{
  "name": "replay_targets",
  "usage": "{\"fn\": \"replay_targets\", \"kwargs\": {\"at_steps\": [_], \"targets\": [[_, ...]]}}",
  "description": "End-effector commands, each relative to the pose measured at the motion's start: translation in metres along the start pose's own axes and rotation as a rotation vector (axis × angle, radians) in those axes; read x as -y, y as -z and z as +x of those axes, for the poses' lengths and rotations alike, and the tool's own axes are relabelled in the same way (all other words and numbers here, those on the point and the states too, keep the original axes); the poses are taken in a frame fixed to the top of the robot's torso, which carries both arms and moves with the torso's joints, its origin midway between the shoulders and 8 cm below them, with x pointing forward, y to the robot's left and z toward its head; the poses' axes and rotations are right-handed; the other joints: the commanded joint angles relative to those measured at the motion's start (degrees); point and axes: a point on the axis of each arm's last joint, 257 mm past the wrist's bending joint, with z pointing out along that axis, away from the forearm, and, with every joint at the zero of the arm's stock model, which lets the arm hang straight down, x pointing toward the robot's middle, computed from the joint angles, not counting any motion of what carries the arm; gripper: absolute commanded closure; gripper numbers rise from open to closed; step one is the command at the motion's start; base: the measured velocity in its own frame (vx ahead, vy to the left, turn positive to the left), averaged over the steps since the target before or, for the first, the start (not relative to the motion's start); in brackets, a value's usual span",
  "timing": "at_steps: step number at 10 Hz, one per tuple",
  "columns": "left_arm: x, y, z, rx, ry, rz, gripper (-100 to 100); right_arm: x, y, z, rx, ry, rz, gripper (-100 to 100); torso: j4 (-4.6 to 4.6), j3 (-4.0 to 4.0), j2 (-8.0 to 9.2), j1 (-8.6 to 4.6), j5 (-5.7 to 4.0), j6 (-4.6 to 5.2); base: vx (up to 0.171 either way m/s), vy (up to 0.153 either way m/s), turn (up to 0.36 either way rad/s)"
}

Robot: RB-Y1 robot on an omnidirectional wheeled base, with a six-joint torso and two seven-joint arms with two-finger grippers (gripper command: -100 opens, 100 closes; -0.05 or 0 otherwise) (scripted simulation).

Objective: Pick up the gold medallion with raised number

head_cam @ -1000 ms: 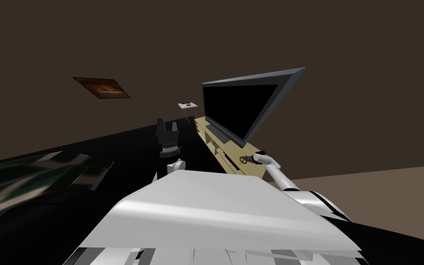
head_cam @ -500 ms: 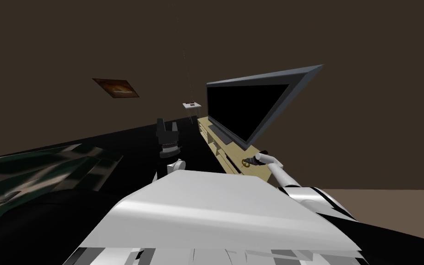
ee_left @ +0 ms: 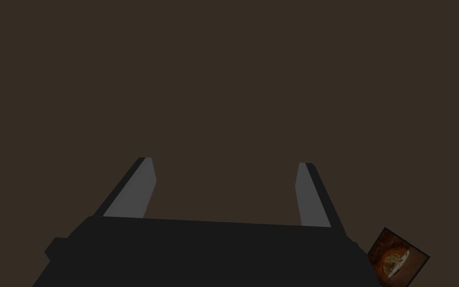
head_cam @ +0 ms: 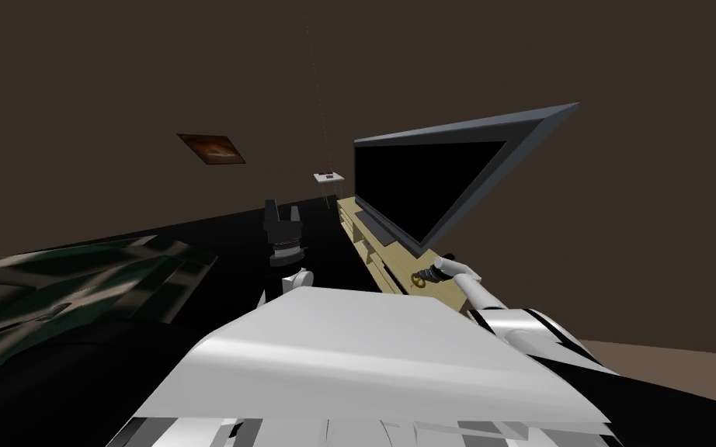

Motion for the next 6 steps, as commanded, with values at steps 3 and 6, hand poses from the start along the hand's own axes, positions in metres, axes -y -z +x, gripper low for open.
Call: {"fn": "replay_targets", "kwargs": {"at_steps": [3,6], "targets": [[0.000,0.000,0.000,0.000,0.000,0.000,0,0.003,-0.001,0.012,-0.045,0.008,-0.004,-100,0.00,0.00,0.01,-0.02,-0.01,0.00,0.015,-0.013,0.070],[0.000,0.000,0.000,0.000,0.000,0.000,0,0.040,-0.011,0.045,-0.061,-0.012,0.089,-100,0.01,0.00,-0.03,0.04,0.01,-0.06,0.035,-0.005,0.226]]}}
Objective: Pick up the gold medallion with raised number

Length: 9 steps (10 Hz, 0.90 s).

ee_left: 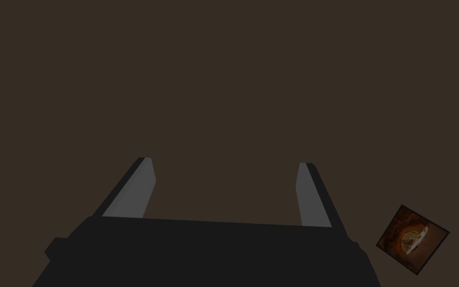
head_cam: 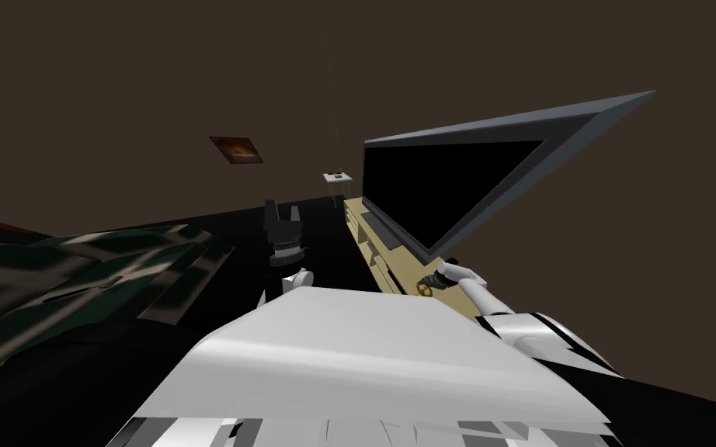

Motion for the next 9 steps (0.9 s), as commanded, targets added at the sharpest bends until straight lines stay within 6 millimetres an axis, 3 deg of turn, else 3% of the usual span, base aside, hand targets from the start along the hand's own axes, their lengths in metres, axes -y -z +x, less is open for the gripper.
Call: {"fn": "replay_targets", "kwargs": {"at_steps": [1,3,4,6,8,9], "targets": [[0.000,0.000,0.000,0.000,0.000,0.000,0,0.007,-0.006,0.006,0.029,-0.024,0.021,-100,0.00,0.00,0.00,0.00,0.00,0.00,0.034,-0.009,0.040],[0.000,0.000,0.000,0.000,0.000,0.000,0,0.010,-0.009,0.010,0.032,-0.077,0.023,-100,-0.04,0.02,0.10,-0.10,-0.05,0.09,0.003,0.006,-0.022],[0.000,0.000,0.000,0.000,0.000,0.000,0,0.035,-0.010,0.024,0.040,-0.054,0.090,-100,-0.05,0.02,0.11,-0.19,-0.07,0.10,0.032,0.006,0.300],[0.000,0.000,0.000,0.000,0.000,0.000,0,0.044,-0.024,0.053,0.015,-0.123,0.104,-100,-0.10,-0.15,-0.18,-0.49,-0.17,0.03,0.044,-0.014,0.220],[0.000,0.000,0.000,0.000,0.000,0.000,0,0.044,-0.024,0.041,0.064,-0.149,0.101,-100,-0.34,-0.37,-0.38,-1.18,-0.55,0.19,0.003,0.002,-0.034],[0.000,0.000,0.000,0.000,0.000,0.000,0,0.063,-0.023,0.056,0.068,-0.118,0.153,-100,-0.33,-0.37,-0.39,-1.27,-0.57,0.17,0.041,-0.008,0.297]]}}
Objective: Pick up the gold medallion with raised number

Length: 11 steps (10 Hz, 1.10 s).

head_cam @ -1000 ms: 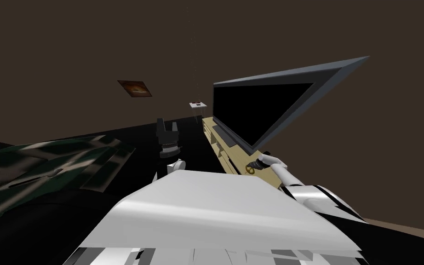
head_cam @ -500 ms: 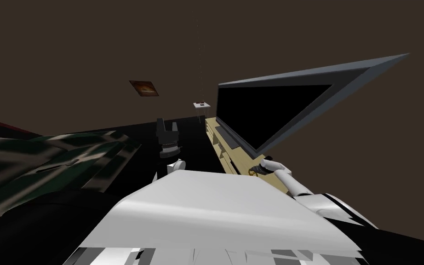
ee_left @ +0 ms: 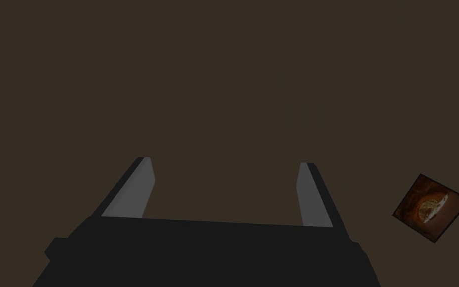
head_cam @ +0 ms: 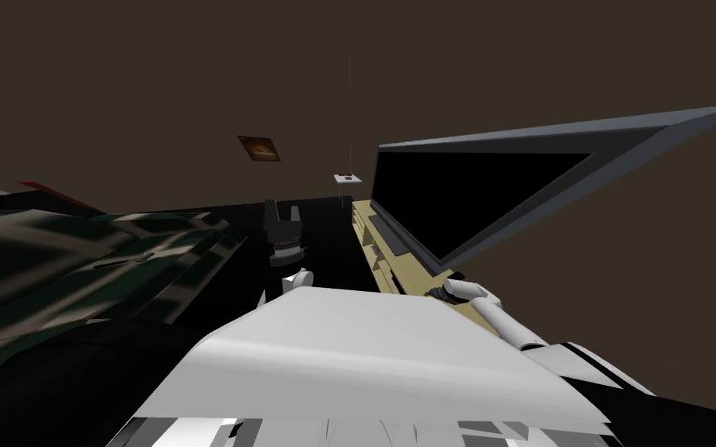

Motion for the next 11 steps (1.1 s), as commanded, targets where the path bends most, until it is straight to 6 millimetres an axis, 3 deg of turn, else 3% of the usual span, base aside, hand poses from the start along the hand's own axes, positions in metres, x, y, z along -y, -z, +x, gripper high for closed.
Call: {"fn": "replay_targets", "kwargs": {"at_steps": [1,2,4,6,10,11], "targets": [[0.000,0.000,0.000,0.000,0.000,0.000,0,0.015,-0.009,0.023,-0.005,-0.011,0.029,-100,0.00,0.00,0.00,0.00,0.00,0.00,0.058,-0.020,0.353],[0.000,0.000,0.000,0.000,0.000,0.000,0,0.019,-0.013,0.032,-0.001,-0.038,0.032,-100,-0.02,-0.07,-0.11,-0.12,-0.09,-0.03,0.033,-0.017,0.098],[0.000,0.000,0.000,0.000,0.000,0.000,0,0.018,-0.013,0.023,0.033,-0.083,0.024,-100,-0.20,-0.17,-0.12,-0.56,-0.34,0.18,0.000,0.003,-0.034],[0.000,0.000,0.000,0.000,0.000,0.000,0,0.037,-0.020,0.055,0.034,-0.049,0.060,-100,-0.20,-0.20,-0.19,-0.74,-0.38,0.10,0.043,-0.020,0.333],[0.000,0.000,0.000,0.000,0.000,0.000,0,0.039,-0.023,0.059,0.061,-0.135,0.051,-100,-0.30,-0.25,-0.19,-1.00,-0.53,0.25,0.010,-0.002,0.000],[0.000,0.000,0.000,0.000,0.000,0.000,0,0.049,-0.021,0.073,0.076,-0.081,0.066,-100,-0.29,-0.24,-0.18,-1.01,-0.54,0.24,0.034,-0.016,0.383]]}}
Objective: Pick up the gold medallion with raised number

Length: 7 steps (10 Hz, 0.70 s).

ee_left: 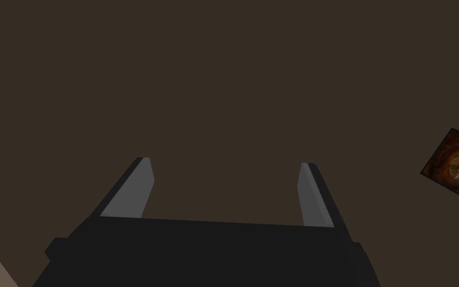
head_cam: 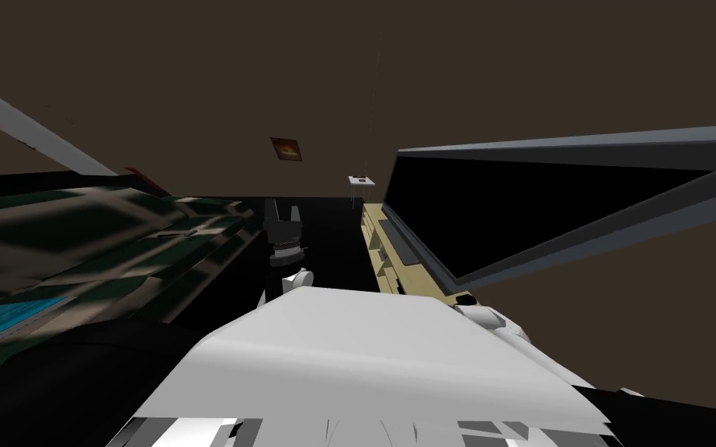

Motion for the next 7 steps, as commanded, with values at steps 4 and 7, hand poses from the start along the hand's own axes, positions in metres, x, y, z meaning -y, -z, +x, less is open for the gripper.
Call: {"fn": "replay_targets", "kwargs": {"at_steps": [4,7], "targets": [[0.000,0.000,0.000,0.000,0.000,0.000,0,0.011,-0.006,0.032,0.010,-0.086,-0.007,-100,-0.02,-0.01,0.01,0.06,0.00,0.10,0.024,-0.011,0.073],[0.000,0.000,0.000,0.000,0.000,0.000,0,0.027,-0.006,0.081,-0.005,-0.090,-0.012,-100,-0.03,-0.04,-0.05,-0.04,-0.02,0.06,0.038,-0.019,0.244]]}}
